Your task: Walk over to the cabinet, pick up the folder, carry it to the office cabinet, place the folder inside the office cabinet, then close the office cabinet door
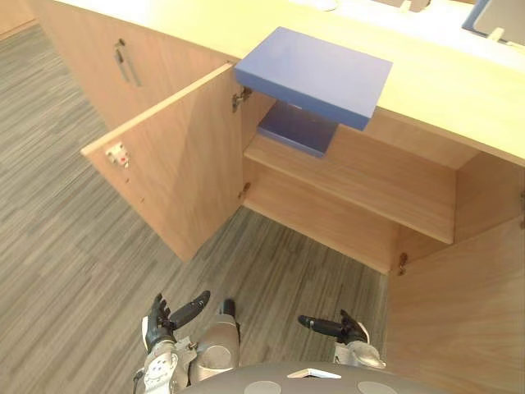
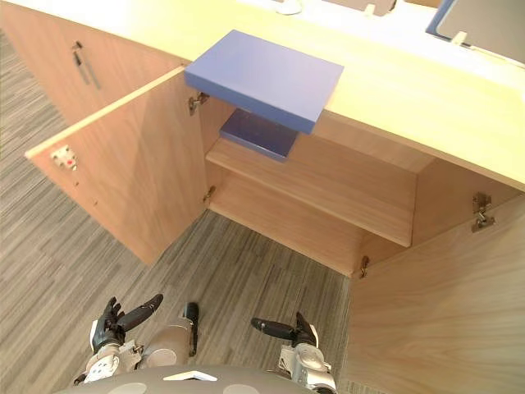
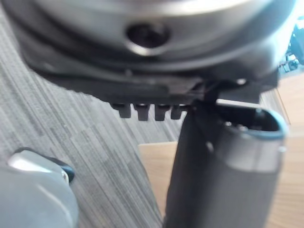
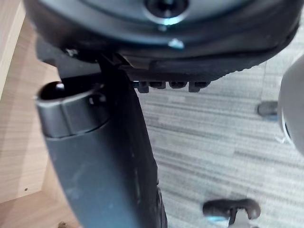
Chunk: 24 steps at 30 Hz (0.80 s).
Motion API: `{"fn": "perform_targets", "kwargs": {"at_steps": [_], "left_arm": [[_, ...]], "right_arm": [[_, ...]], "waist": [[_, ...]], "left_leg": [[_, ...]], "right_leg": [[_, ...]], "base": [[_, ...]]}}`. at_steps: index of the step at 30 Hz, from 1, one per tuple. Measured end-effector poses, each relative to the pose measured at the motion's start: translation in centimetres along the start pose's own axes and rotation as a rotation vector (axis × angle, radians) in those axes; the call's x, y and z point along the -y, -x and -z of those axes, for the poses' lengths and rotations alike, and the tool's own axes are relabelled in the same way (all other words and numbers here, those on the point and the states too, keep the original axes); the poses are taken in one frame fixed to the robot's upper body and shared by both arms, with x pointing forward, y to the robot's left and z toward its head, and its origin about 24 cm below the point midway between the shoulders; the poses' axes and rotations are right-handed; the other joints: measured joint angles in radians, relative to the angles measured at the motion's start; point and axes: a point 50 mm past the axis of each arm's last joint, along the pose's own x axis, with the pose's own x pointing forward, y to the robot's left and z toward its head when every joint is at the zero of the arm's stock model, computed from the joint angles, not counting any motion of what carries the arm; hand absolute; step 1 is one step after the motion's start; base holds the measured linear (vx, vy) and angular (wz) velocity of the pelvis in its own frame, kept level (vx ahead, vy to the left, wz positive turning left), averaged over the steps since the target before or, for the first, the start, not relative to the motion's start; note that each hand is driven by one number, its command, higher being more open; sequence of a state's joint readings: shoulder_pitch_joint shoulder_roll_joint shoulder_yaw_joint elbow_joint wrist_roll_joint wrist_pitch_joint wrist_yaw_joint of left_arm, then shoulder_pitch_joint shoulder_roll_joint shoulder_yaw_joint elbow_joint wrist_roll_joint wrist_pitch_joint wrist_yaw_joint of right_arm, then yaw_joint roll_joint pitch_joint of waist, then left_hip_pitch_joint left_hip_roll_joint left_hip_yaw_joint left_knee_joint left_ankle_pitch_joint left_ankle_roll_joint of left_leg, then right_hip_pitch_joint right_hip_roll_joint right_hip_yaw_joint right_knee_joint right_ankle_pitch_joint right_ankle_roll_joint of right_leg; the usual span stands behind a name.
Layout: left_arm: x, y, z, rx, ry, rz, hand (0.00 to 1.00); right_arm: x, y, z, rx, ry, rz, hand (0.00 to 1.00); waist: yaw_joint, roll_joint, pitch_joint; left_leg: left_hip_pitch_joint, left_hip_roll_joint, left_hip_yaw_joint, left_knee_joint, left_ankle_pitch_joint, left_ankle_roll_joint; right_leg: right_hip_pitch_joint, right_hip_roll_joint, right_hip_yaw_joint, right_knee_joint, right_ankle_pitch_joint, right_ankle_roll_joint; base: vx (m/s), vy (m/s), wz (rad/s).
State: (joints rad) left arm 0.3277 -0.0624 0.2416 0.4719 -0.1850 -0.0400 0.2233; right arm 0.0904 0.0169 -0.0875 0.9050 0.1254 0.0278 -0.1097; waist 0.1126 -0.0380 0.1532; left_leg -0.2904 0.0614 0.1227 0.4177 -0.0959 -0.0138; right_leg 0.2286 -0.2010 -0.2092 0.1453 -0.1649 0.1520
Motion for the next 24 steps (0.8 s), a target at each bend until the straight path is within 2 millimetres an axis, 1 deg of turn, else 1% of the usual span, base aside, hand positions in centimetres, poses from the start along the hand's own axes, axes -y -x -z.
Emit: {"fn": "perform_targets", "kwargs": {"at_steps": [1,2,3,4,5,6,7,9,10,12,13,14,15,16,17,18,19,20,21,22,23,24], "left_arm": [[0.1,0.0,0.2,-0.008,-0.005,0.006,1.0],[0.2,0.1,0.5,-0.021,-0.01,0.01,1.0],[-0.1,0.2,0.8,-0.032,-0.011,0.002,1.0],[-0.5,0.3,1.1,-0.041,-0.015,-0.01,1.0],[-0.6,0.4,1.3,-0.046,-0.018,-0.013,1.0],[-0.9,0.5,1.5,-0.052,-0.024,-0.023,1.0],[-1.4,0.4,1.3,-0.045,-0.04,-0.028,1.0],[-1.8,0.3,1.2,-0.041,-0.053,-0.025,1.0],[-1.5,0.3,1.1,-0.038,-0.07,-0.009,1.0],[-1.0,0.4,1.2,-0.038,-0.095,0.024,1.0],[-0.4,0.4,1.3,-0.041,-0.09,0.051,1.0],[-0.2,0.5,1.4,-0.043,-0.088,0.059,1.0],[0.1,0.6,1.5,-0.045,-0.087,0.07,1.0],[0.4,0.6,1.5,-0.047,-0.092,0.084,1.0],[0.4,0.6,1.6,-0.049,-0.094,0.089,1.0],[0.4,0.7,1.7,-0.052,-0.099,0.092,1.0],[0.1,0.7,1.8,-0.052,-0.103,0.089,1.0],[0.6,0.8,2.4,-0.091,-0.09,0.091,1.0],[1.0,1.0,2.5,-0.092,-0.08,0.104,1.0],[1.6,1.1,2.6,-0.094,-0.094,0.142,1.0],[2.1,1.2,2.5,-0.089,-0.098,0.175,1.0],[2.3,1.2,2.4,-0.085,-0.097,0.186,1.0]], "right_arm": [[0.1,0.0,0.0,-0.003,0.001,0.001,1.0],[0.3,-0.1,0.0,-0.004,0.002,0.002,1.0],[0.7,-0.1,-0.3,0.0,-0.009,0.005,1.0],[1.0,-0.2,-0.6,0.006,-0.013,0.015,1.0],[1.2,-0.2,-0.7,0.01,-0.015,0.019,1.0],[1.4,-0.3,-0.9,0.019,-0.012,0.023,1.0],[1.2,-0.3,-0.9,0.026,-0.013,0.017,1.0],[1.0,-0.2,-1.0,0.036,-0.015,0.008,1.0],[0.9,-0.2,-1.2,0.048,-0.015,-0.005,1.0],[0.7,-0.2,-1.6,0.064,-0.011,-0.017,1.0],[0.5,-0.2,-1.9,0.077,-0.012,-0.022,1.0],[0.5,-0.2,-1.9,0.079,-0.013,-0.025,1.0],[0.2,-0.2,-2.0,0.082,-0.018,-0.03,1.0],[0.0,-0.1,-2.0,0.085,-0.021,-0.035,1.0],[-0.1,-0.1,-2.1,0.087,-0.023,-0.036,1.0],[-0.2,0.0,-1.8,0.082,-0.026,-0.041,1.0],[-0.5,0.1,-1.5,0.076,-0.033,-0.046,1.0],[-0.2,0.1,-1.7,0.088,-0.026,-0.042,1.0],[0.1,0.2,-1.6,0.088,-0.024,-0.036,1.0],[0.5,0.2,-1.8,0.093,-0.016,-0.026,1.0],[0.9,0.1,-1.9,0.093,-0.007,-0.019,1.0],[1.0,0.1,-1.9,0.09,0.016,-0.014,1.0]], "waist": [[0.001,0.005,-0.007],[0.0,0.014,-0.015],[-0.005,0.022,-0.016],[-0.01,0.03,-0.019],[-0.015,0.035,-0.019],[-0.024,0.044,-0.02],[-0.039,0.04,-0.024],[-0.045,0.034,-0.028],[-0.06,0.033,-0.03],[-0.07,0.035,-0.03],[-0.068,0.04,-0.026],[-0.069,0.044,-0.026],[-0.069,0.045,-0.023],[-0.07,0.042,-0.02],[-0.069,0.039,-0.02],[-0.068,0.021,-0.019],[-0.065,-0.013,-0.019],[-0.064,0.009,-0.022],[-0.069,0.021,-0.029],[-0.072,0.038,-0.032],[-0.071,0.051,-0.032],[-0.072,0.057,-0.036]], "left_leg": [[0.003,-0.008,0.02,0.002,-0.018,0.009],[0.015,-0.021,0.05,-0.008,-0.035,0.019],[0.053,-0.04,0.091,-0.048,-0.041,0.028],[0.106,-0.055,0.117,-0.094,-0.04,0.032],[0.136,-0.058,0.129,-0.112,-0.042,0.036],[0.19,-0.066,0.139,-0.143,-0.047,0.045],[0.239,-0.077,0.138,-0.177,-0.048,0.052],[0.289,-0.083,0.138,-0.208,-0.057,0.066],[0.311,-0.084,0.133,-0.224,-0.059,0.065],[0.32,-0.073,0.127,-0.225,-0.064,0.06],[0.334,-0.045,0.122,-0.212,-0.072,0.053],[0.337,-0.029,0.118,-0.205,-0.078,0.046],[0.348,-0.001,0.111,-0.195,-0.091,0.026],[0.366,0.022,0.104,-0.193,-0.102,0.007],[0.375,0.031,0.104,-0.193,-0.108,-0.004],[0.393,0.035,0.101,-0.186,-0.127,-0.034],[0.403,0.022,0.097,-0.177,-0.148,-0.059],[0.411,0.061,0.083,-0.16,-0.164,-0.076],[0.408,0.075,0.07,-0.164,-0.169,-0.083],[0.413,0.093,0.064,-0.179,-0.171,-0.093],[0.425,0.11,0.063,-0.215,-0.16,-0.105],[0.439,0.127,0.062,-0.248,-0.145,-0.113]], "right_leg": [[-0.018,-0.019,0.015,0.024,0.0,0.0],[-0.061,-0.043,0.033,0.084,0.001,-0.001],[-0.129,-0.084,0.055,0.212,0.011,-0.018],[-0.19,-0.119,0.056,0.348,0.043,-0.075],[-0.218,-0.133,0.049,0.42,0.056,-0.114],[-0.261,-0.155,0.013,0.57,0.054,-0.156],[-0.284,-0.167,-0.029,0.663,0.044,-0.171],[-0.309,-0.162,-0.085,0.718,0.031,-0.18],[-0.346,-0.148,-0.129,0.727,0.008,-0.179],[-0.374,-0.127,-0.165,0.681,-0.036,-0.161],[-0.386,-0.092,-0.19,0.602,-0.065,-0.144],[-0.386,-0.075,-0.198,0.557,-0.065,-0.143],[-0.388,-0.047,-0.203,0.473,-0.063,-0.138],[-0.39,-0.029,-0.196,0.392,-0.051,-0.12],[-0.391,-0.023,-0.188,0.348,-0.039,-0.107],[-0.384,-0.022,-0.157,0.255,0.005,-0.084],[-0.38,-0.034,-0.12,0.202,0.109,-0.089],[-0.37,-0.007,-0.138,0.232,0.077,-0.097],[-0.365,0.008,-0.149,0.225,0.058,-0.107],[-0.366,0.027,-0.16,0.227,0.04,-0.117],[-0.366,0.046,-0.17,0.229,0.021,-0.126],[-0.364,0.066,-0.18,0.23,0.004,-0.134]], "base": [[0.18,0.356,-0.71],[0.15,0.355,-0.75],[0.17,0.402,-0.81],[0.14,0.312,-0.67],[0.15,0.261,-0.43],[0.16,0.218,-0.16],[0.16,0.192,-0.08],[0.2,0.105,0.02],[0.23,0.049,0.06],[0.22,-0.03,0.12],[0.24,-0.1,0.09],[0.3,-0.166,0.09],[0.25,-0.195,0.11],[0.25,-0.222,0.09],[0.26,-0.277,0.04],[0.22,-0.259,0.0],[0.28,-0.352,0.02],[0.21,-0.283,0.09],[0.24,-0.32,0.13],[0.23,-0.259,0.14],[0.26,-0.282,0.12],[0.24,-0.236,0.11]]}}
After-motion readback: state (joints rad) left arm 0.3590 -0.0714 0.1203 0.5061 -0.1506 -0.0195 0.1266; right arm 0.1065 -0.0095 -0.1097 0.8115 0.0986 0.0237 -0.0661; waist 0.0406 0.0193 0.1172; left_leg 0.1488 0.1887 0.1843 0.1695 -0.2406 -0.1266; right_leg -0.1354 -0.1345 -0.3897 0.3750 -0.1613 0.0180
